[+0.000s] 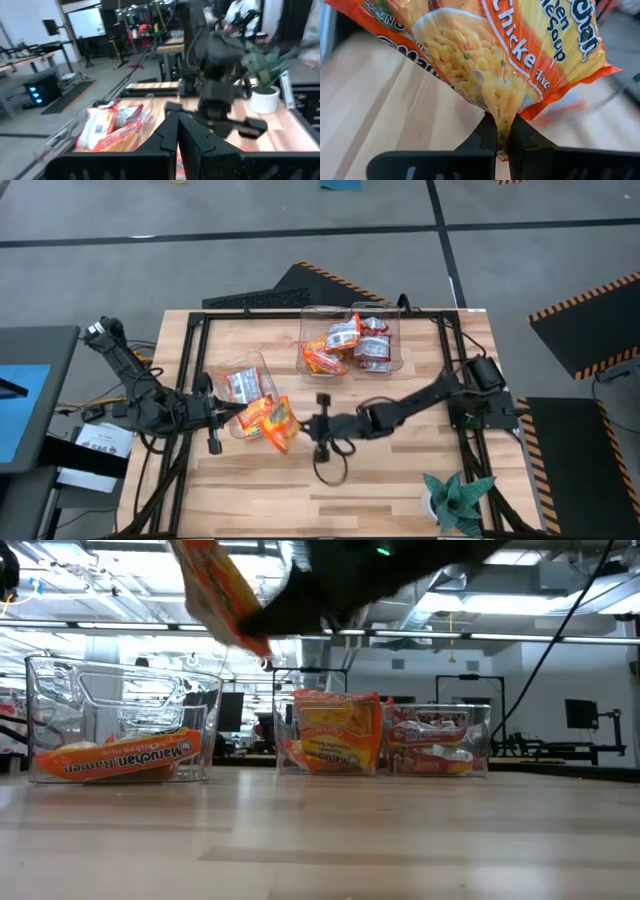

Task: Sort Maruchan noodles
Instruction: Put the orange noodle pack into the bottom left transparent bin, then adjust the bottom left transparent bin on the table

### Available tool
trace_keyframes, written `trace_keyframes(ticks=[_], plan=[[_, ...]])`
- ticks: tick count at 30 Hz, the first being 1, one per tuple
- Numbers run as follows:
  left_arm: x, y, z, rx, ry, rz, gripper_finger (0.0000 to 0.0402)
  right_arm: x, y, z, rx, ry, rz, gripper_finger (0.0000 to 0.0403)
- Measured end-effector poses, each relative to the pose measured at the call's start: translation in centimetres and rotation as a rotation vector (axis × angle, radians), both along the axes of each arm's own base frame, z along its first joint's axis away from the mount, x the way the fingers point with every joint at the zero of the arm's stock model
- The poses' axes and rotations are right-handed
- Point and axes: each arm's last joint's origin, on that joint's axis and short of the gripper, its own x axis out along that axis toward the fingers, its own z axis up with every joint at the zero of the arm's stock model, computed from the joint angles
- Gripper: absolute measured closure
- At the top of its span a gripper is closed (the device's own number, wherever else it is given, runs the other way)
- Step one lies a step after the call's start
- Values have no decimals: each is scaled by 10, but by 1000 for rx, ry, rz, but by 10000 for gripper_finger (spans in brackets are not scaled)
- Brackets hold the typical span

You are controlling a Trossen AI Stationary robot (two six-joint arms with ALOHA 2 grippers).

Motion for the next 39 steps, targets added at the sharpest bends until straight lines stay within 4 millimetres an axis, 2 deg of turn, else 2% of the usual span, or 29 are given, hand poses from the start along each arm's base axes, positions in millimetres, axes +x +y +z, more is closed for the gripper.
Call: trace_keyframes(ticks=[3,5,8,12,17,20,27,30,33,39], plan=[[-2,-1,1,5,-1,18,401,19,-21,10,28,-66,-31,377],[-3,-1,1,15,2,32,401,26,-31,9,12,-37,-50,377],[-4,-2,1,20,4,36,401,51,-42,8,8,-45,-34,377],[-4,-2,1,10,0,35,401,82,-50,-1,-31,17,-37,377],[-4,-2,1,6,-1,31,401,106,-55,-4,-68,67,-45,374],[-4,-2,1,8,1,30,402,112,-56,-3,-60,74,-53,332],[-4,-2,1,-6,-3,27,401,111,-59,1,-44,96,-68,177],[-4,-2,1,-6,-3,23,401,100,-60,8,-77,198,-58,131],[-3,-2,0,-1,0,8,401,88,-61,20,-92,290,-55,112],[-3,-3,-4,2,20,-13,401,50,-65,31,-84,466,-102,113]])
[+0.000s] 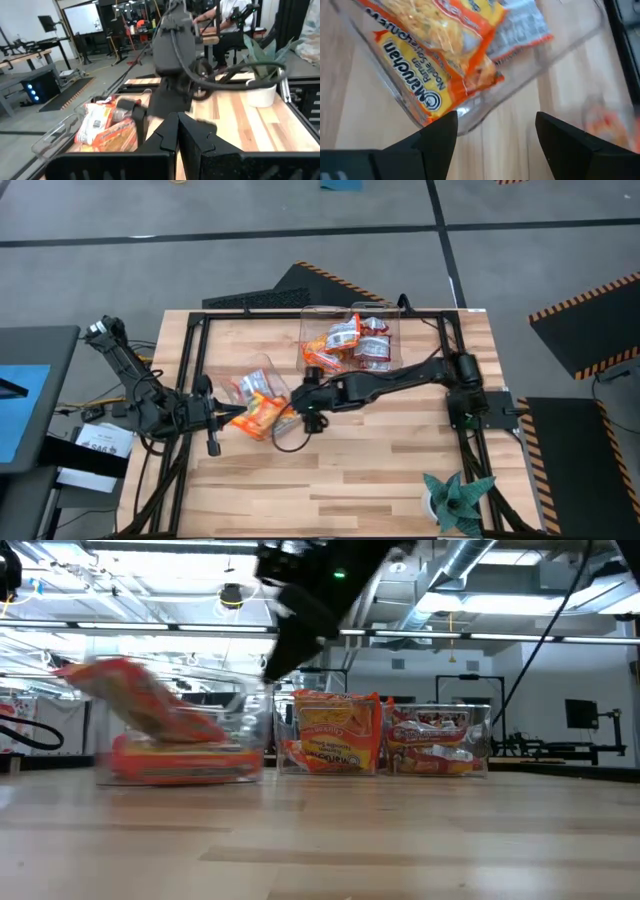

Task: Sort Maruchan noodles
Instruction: Adjust the bottom left transparent bin on the table

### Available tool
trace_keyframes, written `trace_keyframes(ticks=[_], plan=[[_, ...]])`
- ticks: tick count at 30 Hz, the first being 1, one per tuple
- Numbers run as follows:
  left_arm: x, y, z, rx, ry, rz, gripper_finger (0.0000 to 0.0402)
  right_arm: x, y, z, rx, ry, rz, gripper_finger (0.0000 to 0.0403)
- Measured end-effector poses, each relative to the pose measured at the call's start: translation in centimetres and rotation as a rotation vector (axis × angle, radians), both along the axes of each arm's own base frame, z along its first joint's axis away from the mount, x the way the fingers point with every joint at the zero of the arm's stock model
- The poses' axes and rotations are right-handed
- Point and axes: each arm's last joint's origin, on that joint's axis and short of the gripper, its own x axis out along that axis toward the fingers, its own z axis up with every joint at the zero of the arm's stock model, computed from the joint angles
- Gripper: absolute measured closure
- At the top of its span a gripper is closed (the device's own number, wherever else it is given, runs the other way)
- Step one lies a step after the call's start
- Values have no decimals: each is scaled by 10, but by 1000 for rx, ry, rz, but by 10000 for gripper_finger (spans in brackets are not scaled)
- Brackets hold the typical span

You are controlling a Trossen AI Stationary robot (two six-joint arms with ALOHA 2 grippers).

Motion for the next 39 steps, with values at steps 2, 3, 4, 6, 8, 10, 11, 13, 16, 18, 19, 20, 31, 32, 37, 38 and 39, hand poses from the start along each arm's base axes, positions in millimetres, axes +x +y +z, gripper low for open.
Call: trace_keyframes(ticks=[2,3,4,6,8,10,11,13,16,18,19,20,31,32,37,38,39], plan=[[1,0,-1,-8,2,2,401,-18,0,1,8,6,-19,114],[1,0,-1,-14,0,-2,402,-28,2,1,5,6,-33,114],[1,0,-1,-17,-1,-5,401,-38,4,1,-1,-4,-49,114],[1,0,-1,-17,-1,-10,401,-60,7,2,-16,-42,-74,114],[1,0,-1,-12,0,-11,401,-75,12,9,-3,-166,-79,114],[2,2,-1,-15,-1,-4,401,-89,16,17,17,-278,-61,114],[3,2,-1,-23,-3,-6,401,-94,18,21,28,-333,-51,114],[5,4,-2,-40,-4,-7,401,-106,20,24,33,-360,-44,114],[7,5,-3,-52,1,-28,401,-119,23,24,50,-362,-93,119],[9,5,-4,-52,3,-34,401,-125,23,16,65,-341,-123,135],[10,5,-5,-48,6,-32,401,-125,25,10,70,-331,-134,149],[11,5,-5,-44,10,-33,401,-124,26,2,76,-314,-141,168],[14,5,-7,-37,16,-23,401,-91,14,-93,83,-204,-247,387],[14,5,-6,-35,16,-23,401,-89,11,-96,84,-210,-255,391],[14,5,-7,-23,20,-21,401,-82,6,-102,98,-260,-271,396],[14,5,-7,-24,19,-21,401,-81,8,-101,112,-276,-259,396],[14,5,-7,-25,19,-21,401,-80,10,-100,122,-284,-246,396]])
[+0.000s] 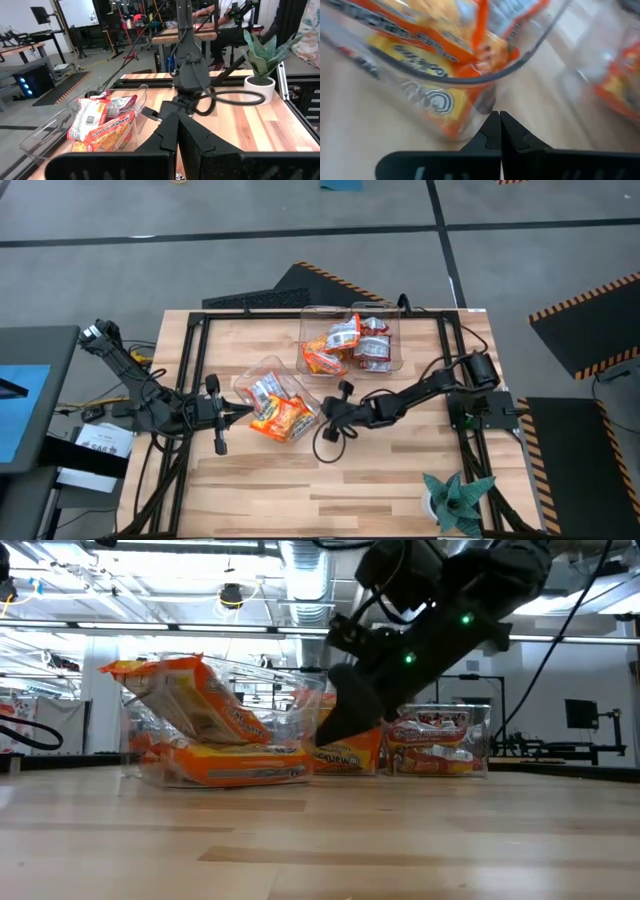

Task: Sort Maruchan noodles
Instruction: Adjust the bottom left transparent bin on the table, then return to Home Position

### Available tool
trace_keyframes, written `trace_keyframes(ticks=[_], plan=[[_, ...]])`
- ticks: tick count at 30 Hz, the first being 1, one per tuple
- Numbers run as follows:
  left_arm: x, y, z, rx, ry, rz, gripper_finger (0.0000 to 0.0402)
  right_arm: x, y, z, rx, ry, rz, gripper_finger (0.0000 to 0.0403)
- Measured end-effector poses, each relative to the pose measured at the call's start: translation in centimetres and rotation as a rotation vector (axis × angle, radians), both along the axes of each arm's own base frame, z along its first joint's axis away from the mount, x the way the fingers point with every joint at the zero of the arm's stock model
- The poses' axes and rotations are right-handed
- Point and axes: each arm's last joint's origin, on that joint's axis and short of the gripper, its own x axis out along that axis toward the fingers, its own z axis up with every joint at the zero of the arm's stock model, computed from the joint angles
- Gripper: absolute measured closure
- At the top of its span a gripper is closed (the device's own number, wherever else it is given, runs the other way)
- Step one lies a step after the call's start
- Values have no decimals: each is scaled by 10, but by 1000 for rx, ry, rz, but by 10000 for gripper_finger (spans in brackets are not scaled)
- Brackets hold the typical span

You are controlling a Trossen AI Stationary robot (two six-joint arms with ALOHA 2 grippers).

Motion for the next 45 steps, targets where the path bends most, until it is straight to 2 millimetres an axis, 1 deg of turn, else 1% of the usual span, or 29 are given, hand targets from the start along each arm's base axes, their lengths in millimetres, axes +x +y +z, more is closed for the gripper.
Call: trace_keyframes(ticks=[7,14,16,18,20,24,27,29,31,34,36,38,42,45], plan=[[0,0,0,-4,-1,0,401,4,22,8,46,-110,89,396],[0,0,0,-11,-3,2,401,7,26,14,93,-180,142,396],[0,0,0,-12,-3,2,401,12,27,11,113,-212,163,396],[0,0,0,-12,-3,3,401,15,29,3,125,-192,186,396],[0,0,0,-12,-3,4,401,25,33,-3,146,-191,219,396],[0,0,0,-11,-1,10,401,39,41,-13,167,-177,259,394],[0,0,0,-10,-1,8,401,46,47,-7,184,-193,312,390],[0,0,0,-10,-1,8,402,46,50,-1,189,-210,339,391],[0,0,0,-9,0,8,401,44,51,5,162,-192,357,393],[0,2,-4,26,35,27,401,36,49,22,120,-136,347,394],[4,10,-7,38,58,109,401,29,46,34,80,-84,312,394],[9,25,-8,30,76,143,401,23,43,45,48,-63,297,394],[13,61,-6,-60,91,27,401,12,39,69,17,-48,294,394],[7,80,-11,-92,61,-57,401,1,40,76,-3,-47,304,393]])
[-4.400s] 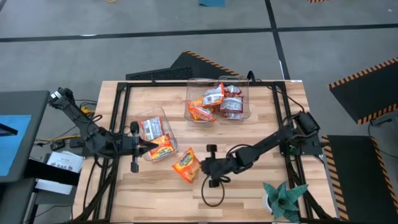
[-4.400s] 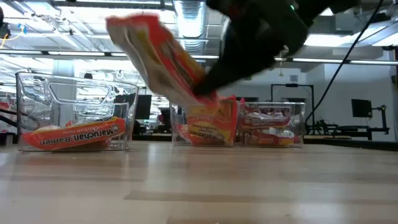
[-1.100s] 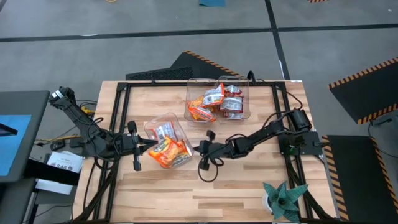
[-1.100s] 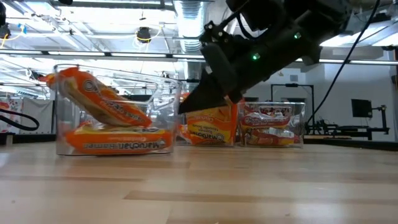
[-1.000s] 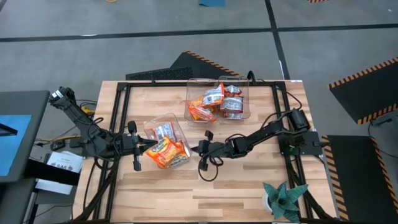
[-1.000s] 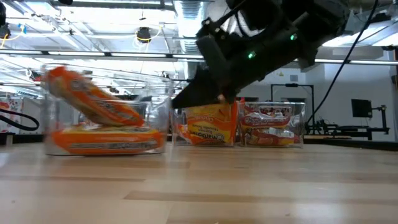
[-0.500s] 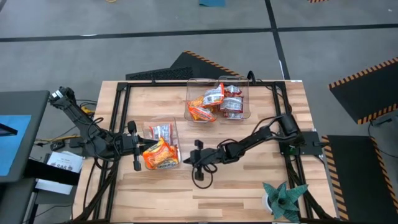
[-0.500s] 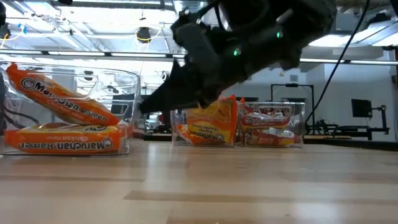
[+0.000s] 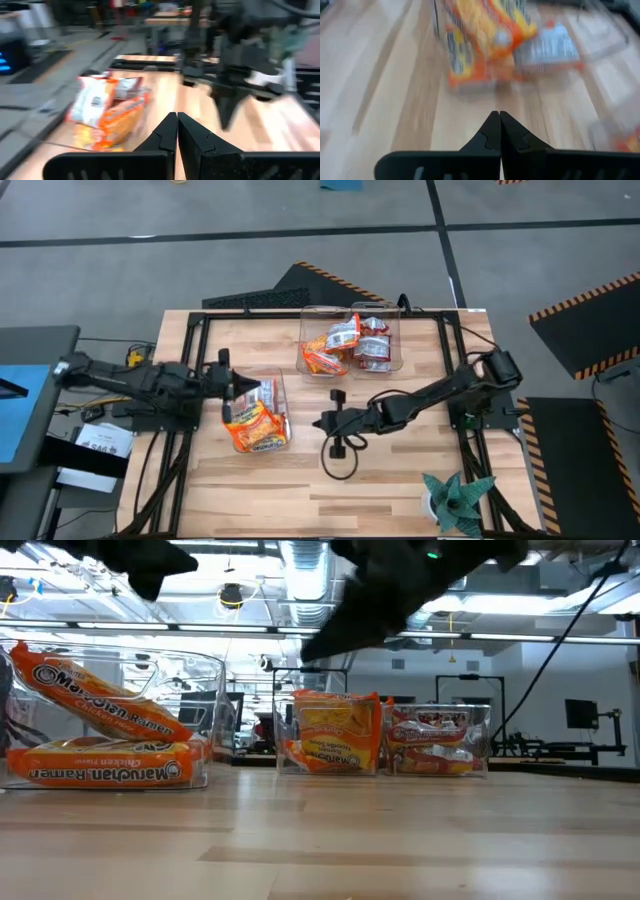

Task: Sort Maruchan noodles
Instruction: Return to Home Position

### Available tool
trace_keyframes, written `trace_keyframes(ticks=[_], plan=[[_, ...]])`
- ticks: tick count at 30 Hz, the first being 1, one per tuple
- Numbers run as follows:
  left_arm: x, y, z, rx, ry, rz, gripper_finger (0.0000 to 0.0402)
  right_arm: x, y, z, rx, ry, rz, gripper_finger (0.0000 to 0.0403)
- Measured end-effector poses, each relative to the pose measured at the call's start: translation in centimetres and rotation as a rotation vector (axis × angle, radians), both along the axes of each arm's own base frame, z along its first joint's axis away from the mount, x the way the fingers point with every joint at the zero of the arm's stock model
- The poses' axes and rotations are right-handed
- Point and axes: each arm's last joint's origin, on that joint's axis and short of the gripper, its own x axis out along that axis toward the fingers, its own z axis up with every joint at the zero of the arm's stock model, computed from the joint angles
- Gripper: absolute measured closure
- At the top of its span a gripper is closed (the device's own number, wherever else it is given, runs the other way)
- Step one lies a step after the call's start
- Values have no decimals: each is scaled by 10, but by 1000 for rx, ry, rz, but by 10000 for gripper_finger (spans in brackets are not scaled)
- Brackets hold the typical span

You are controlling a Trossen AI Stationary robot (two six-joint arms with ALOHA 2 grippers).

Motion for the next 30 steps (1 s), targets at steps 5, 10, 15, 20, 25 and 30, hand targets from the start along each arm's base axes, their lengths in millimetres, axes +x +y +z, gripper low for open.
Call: trace_keyframes(ticks=[5,10,15,20,25,30], plan=[[-12,10,-34,-69,-79,-73,401,-30,-9,-1,24,24,-22,393],[-23,9,-64,-104,-151,-94,402,-63,-18,0,83,14,-65,392],[-32,6,-77,-76,-198,-156,401,-90,-22,15,108,-39,-57,392],[-38,7,-91,-82,-223,-165,401,-114,-24,28,121,-73,-40,392],[-42,6,-100,-53,-222,-218,401,-139,-26,24,146,-83,-30,392],[-46,5,-98,-37,-259,-271,401,-166,-34,16,195,-109,-49,392]])
